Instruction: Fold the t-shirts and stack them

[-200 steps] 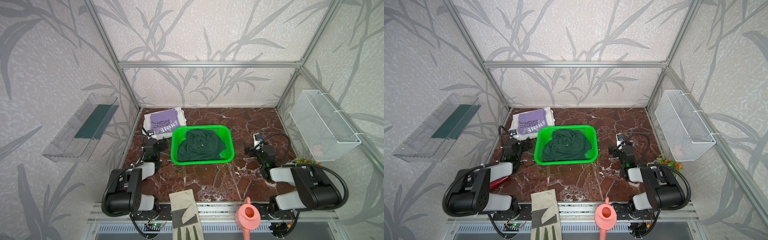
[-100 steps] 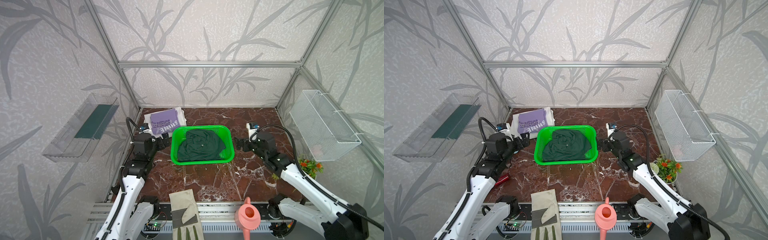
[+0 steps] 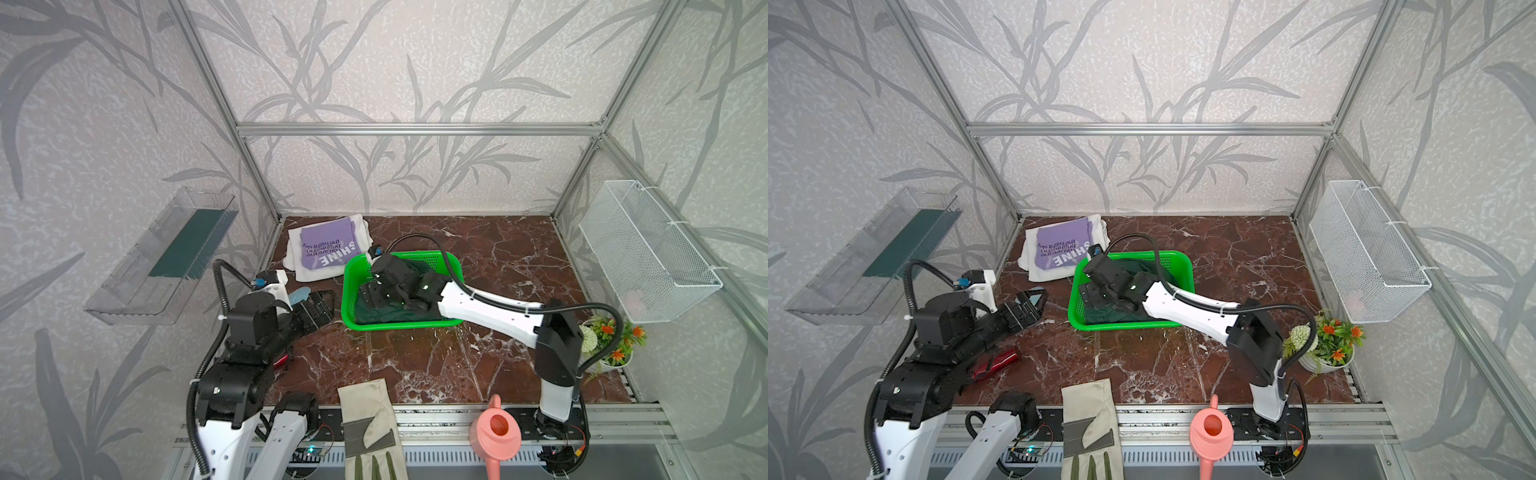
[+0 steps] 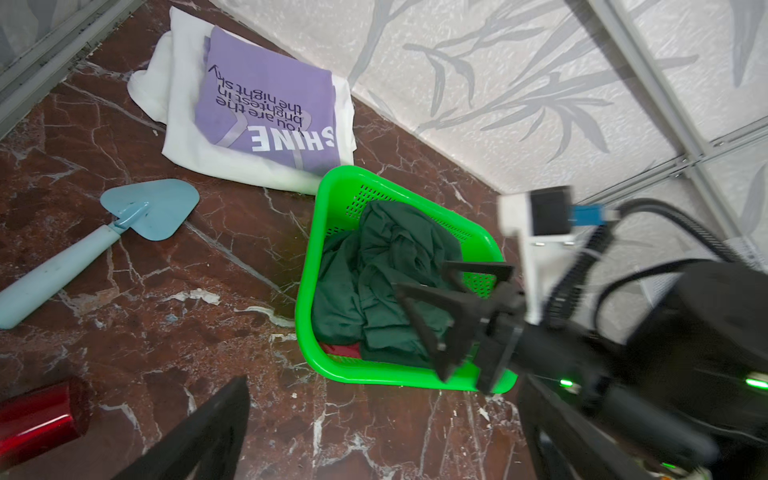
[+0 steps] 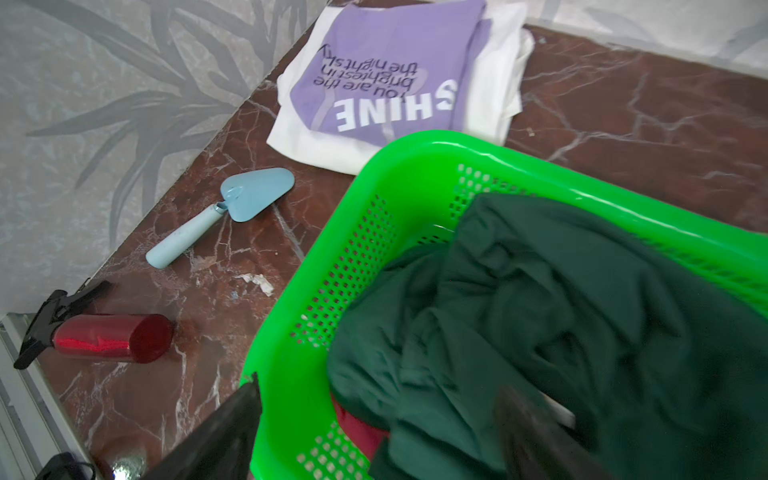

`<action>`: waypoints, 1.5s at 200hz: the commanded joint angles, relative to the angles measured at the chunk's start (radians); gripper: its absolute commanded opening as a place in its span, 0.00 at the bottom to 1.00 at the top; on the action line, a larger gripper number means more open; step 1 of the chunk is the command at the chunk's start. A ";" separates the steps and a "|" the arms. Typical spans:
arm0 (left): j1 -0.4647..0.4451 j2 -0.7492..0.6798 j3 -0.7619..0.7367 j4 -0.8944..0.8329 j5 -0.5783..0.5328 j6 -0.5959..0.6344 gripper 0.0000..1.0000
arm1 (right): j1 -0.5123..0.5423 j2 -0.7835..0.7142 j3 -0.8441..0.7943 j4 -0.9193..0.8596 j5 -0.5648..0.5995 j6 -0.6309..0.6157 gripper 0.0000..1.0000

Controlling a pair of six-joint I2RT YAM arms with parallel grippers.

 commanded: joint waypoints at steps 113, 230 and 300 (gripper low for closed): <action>-0.002 -0.140 0.017 -0.059 -0.071 0.023 0.99 | 0.061 0.577 0.754 -0.461 0.184 0.136 0.63; -0.004 -0.129 -0.053 0.052 0.013 0.010 0.99 | 0.011 0.497 0.600 -0.501 0.248 0.142 0.23; -0.005 0.039 -0.178 0.314 0.162 0.018 0.99 | -0.226 0.205 0.108 -0.147 0.116 0.036 0.18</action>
